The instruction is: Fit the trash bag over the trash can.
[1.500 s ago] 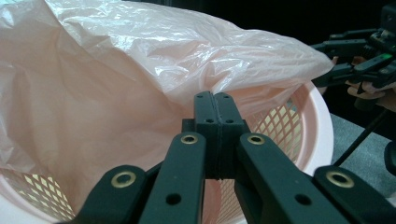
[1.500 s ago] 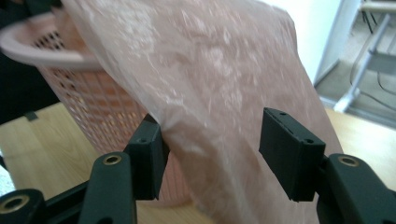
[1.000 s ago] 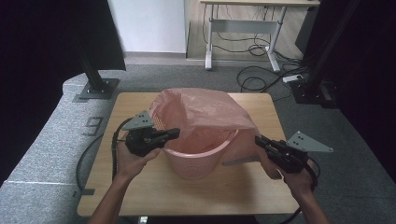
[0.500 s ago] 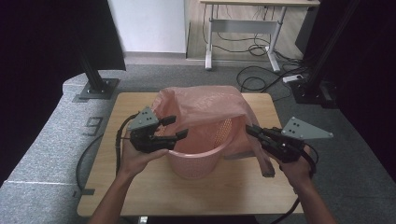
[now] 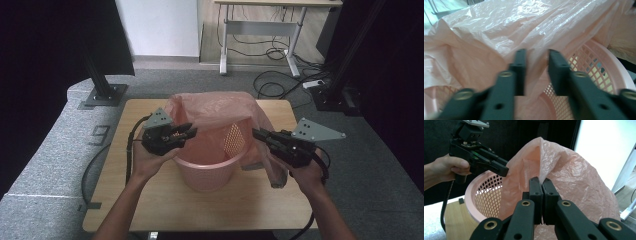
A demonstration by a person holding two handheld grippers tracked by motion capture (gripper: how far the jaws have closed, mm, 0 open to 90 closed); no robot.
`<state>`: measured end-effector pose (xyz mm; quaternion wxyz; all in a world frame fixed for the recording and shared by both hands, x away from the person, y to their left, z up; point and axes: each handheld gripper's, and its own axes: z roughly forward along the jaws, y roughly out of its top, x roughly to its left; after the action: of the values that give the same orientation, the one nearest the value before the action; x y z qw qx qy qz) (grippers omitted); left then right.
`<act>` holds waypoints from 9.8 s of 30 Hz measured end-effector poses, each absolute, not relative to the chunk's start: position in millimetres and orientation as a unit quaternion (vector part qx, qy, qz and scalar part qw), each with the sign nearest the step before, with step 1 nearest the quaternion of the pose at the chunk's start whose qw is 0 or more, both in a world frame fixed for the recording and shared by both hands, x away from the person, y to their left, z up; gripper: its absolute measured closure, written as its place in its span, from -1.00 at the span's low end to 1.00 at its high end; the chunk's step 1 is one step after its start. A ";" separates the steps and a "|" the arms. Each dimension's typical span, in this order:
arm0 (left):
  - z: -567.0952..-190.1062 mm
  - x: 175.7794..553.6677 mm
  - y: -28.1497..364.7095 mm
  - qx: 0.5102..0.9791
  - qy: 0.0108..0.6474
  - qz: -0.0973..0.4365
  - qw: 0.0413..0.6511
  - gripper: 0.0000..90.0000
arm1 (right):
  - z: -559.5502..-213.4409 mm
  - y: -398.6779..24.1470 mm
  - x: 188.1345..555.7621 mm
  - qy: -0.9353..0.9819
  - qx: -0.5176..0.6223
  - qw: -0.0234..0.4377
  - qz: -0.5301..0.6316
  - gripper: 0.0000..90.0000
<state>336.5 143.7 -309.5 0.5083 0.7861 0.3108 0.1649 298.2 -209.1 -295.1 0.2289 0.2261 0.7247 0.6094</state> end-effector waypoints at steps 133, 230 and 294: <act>-309.6 317.0 120.0 0.794 0.261 0.078 0.544 0.99 | -391.8 -206.8 304.9 0.717 0.320 0.275 0.556 0.29; -295.2 349.6 162.9 0.768 0.290 0.093 0.564 0.03 | -309.8 -164.0 318.4 0.753 0.204 0.232 0.581 0.90; -293.9 328.6 161.0 0.772 0.270 0.096 0.568 -0.06 | -315.6 -198.8 310.7 0.742 0.230 0.209 0.594 0.31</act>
<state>328.6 161.0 -293.9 0.5677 0.7719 0.2699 0.0955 310.7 -198.8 -315.6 0.2089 0.2300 0.7420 0.5941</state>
